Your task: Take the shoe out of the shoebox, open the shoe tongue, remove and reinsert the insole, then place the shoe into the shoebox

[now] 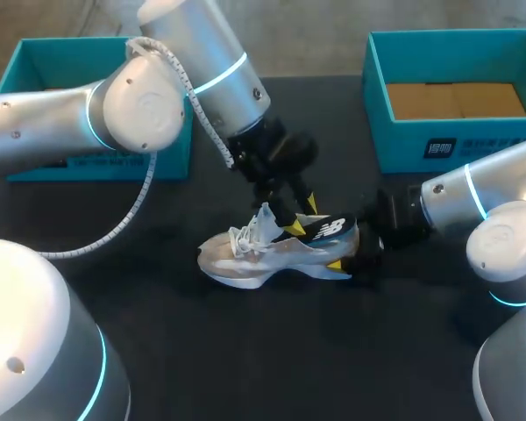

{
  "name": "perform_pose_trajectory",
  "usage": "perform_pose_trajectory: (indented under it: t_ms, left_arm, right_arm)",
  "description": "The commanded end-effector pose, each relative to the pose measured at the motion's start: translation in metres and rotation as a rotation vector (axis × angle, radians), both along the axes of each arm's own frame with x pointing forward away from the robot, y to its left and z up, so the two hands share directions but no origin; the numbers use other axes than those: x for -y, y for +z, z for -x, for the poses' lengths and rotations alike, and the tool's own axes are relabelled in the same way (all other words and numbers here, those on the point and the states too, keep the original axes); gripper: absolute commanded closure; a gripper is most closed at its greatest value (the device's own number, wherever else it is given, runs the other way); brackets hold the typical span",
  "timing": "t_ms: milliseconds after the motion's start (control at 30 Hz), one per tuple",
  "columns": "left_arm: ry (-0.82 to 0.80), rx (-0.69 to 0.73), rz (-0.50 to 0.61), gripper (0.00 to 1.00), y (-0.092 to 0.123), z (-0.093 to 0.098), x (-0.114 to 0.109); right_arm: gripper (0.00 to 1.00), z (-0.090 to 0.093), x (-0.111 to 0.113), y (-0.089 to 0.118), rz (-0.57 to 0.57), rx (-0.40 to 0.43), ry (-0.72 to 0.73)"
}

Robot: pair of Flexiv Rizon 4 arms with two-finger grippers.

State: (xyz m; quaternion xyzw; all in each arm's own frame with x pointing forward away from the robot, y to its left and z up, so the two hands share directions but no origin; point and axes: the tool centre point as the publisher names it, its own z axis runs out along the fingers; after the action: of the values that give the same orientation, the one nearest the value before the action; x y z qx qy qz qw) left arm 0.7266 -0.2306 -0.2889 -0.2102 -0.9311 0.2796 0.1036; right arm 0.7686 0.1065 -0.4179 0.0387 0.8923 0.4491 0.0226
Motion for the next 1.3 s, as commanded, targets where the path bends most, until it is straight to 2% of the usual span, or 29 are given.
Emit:
perform_pose_trajectory:
  t_ms: [33, 300, 733, 1000, 1067, 1133, 1167, 1200, 1300]
  left_arm:
    - [0.016, 0.026, -0.004, 0.5, -0.003, 0.006, 0.001]
    - [0.065, 0.086, -0.004, 0.48, -0.019, 0.008, 0.015]
    - [0.107, 0.119, -0.052, 0.53, -0.042, 0.003, 0.029]
    - [0.133, 0.124, -0.069, 0.69, -0.053, -0.002, 0.031]
    - [0.134, 0.124, -0.068, 0.8, -0.054, -0.002, 0.031]
    - [0.135, 0.123, -0.067, 0.85, -0.053, -0.001, 0.03]
    - [0.134, 0.123, -0.066, 0.96, -0.053, -0.001, 0.029]
    - [0.134, 0.123, -0.063, 1.0, -0.052, 0.0, 0.028]
    - [0.133, 0.118, -0.053, 1.0, -0.048, 0.001, 0.023]
  right_arm:
    - [1.0, -0.002, -0.001, -0.002, 0.003, 0.0, -0.001]
    - [1.0, -0.002, -0.001, -0.002, 0.003, 0.0, -0.001]
    - [1.0, -0.002, -0.001, -0.002, 0.003, 0.0, -0.001]
    - [1.0, -0.002, -0.001, -0.002, 0.003, 0.0, -0.001]
    - [1.0, -0.002, -0.001, -0.002, 0.003, 0.0, -0.001]
    - [1.0, -0.002, -0.001, -0.002, 0.003, 0.0, -0.001]
    - [1.0, -0.002, -0.001, -0.002, 0.003, 0.0, -0.001]
    - [1.0, -0.002, -0.001, -0.002, 0.003, 0.0, -0.001]
    - [1.0, -0.002, -0.001, -0.002, 0.003, 0.0, -0.001]
